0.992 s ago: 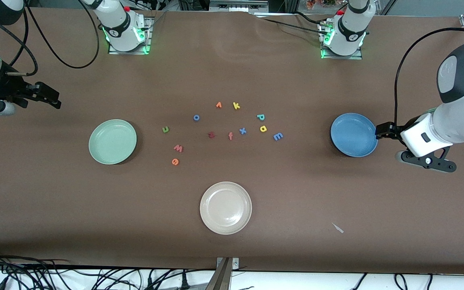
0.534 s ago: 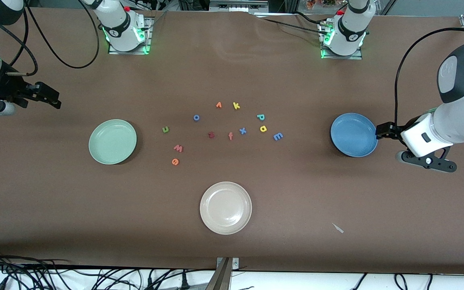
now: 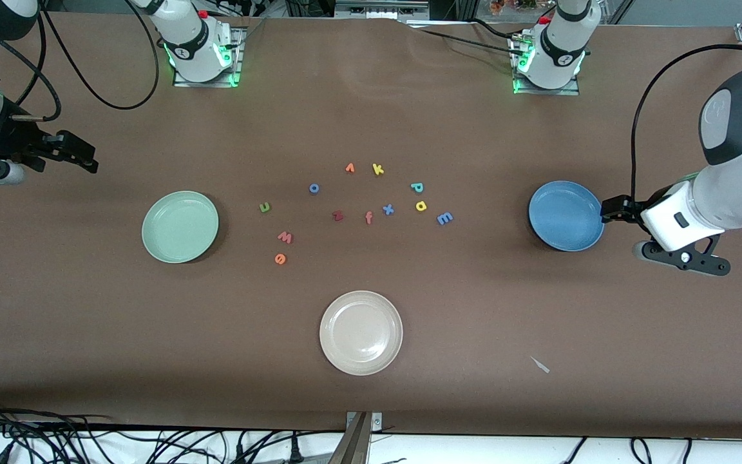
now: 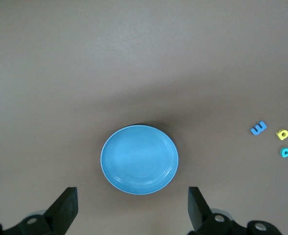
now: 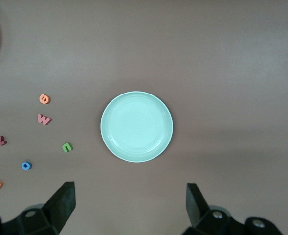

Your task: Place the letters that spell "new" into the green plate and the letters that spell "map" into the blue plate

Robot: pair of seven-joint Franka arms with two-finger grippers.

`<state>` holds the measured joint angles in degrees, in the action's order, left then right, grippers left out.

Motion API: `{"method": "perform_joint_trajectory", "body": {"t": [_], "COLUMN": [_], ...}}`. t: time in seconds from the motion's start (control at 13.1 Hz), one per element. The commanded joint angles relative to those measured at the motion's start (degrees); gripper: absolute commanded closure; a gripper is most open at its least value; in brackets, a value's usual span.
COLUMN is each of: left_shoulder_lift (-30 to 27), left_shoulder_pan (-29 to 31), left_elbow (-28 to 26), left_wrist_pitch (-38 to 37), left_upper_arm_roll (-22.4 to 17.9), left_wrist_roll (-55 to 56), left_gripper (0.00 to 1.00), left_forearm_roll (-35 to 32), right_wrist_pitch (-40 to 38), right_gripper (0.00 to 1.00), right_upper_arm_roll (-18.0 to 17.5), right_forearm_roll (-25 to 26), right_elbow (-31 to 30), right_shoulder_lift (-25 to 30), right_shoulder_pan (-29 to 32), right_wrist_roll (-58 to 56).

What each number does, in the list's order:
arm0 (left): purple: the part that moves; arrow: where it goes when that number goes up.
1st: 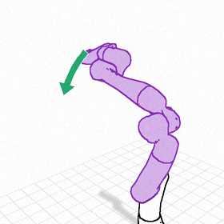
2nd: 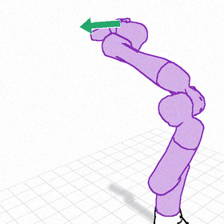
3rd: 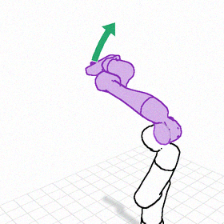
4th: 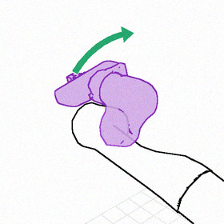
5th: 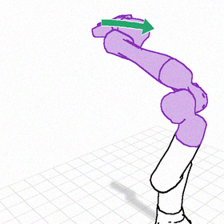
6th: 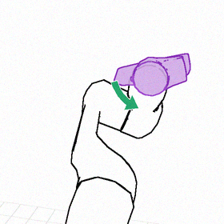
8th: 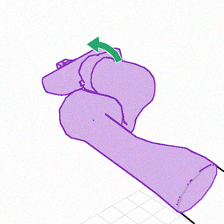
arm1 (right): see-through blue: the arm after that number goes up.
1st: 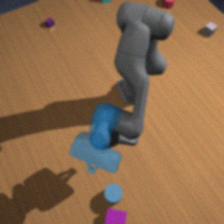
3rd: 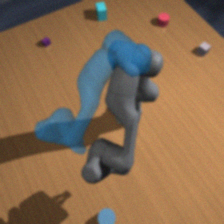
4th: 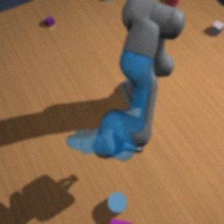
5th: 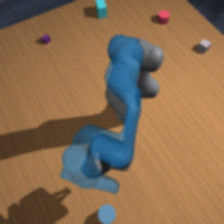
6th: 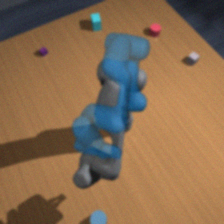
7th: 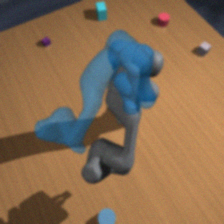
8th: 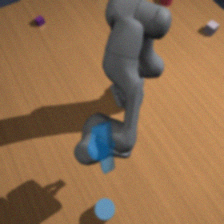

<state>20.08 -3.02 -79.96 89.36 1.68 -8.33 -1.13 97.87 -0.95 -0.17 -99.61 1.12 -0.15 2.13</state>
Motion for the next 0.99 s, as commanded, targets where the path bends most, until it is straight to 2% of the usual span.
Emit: {"method": "perform_joint_trajectory", "body": {"t": [0.0,0.46,0.69,0.84,0.92], "left_shoulder_lift": [-1.10,-1.18,-1.18,-0.92,-0.48], "left_shoulder_pan": [0.04,-0.75,-0.93,-0.93,-0.93], "left_elbow": [-1.25,-2.48,-5.11,-7.14,-8.10], "left_wrist_pitch": [0.55,0.29,-0.07,0.98,2.38], "left_upper_arm_roll": [-0.36,-0.01,5.25,9.29,10.27], "left_wrist_roll": [-1.51,-0.47,4.88,9.10,9.64], "left_gripper": [0.01,0.01,0.01,0.01,0.01], "left_forearm_roll": [1.75,1.92,2.01,2.62,4.54], "right_wrist_pitch": [-0.23,-0.23,-3.13,-2.26,-1.29], "right_gripper": [0.00,0.00,0.00,0.00,0.00], "right_upper_arm_roll": [0.25,0.08,-0.01,-0.45,-0.63], "right_forearm_roll": [-0.80,-0.36,-0.36,-0.36,-0.62], "right_elbow": [-1.29,-1.20,-1.20,-1.11,-0.76], "right_shoulder_lift": [1.51,1.25,0.11,-3.21,-6.54], "right_shoulder_pan": [-0.11,-0.20,-0.72,-3.34,-4.67], "right_wrist_roll": [-0.81,-0.46,0.24,0.33,0.42]}}
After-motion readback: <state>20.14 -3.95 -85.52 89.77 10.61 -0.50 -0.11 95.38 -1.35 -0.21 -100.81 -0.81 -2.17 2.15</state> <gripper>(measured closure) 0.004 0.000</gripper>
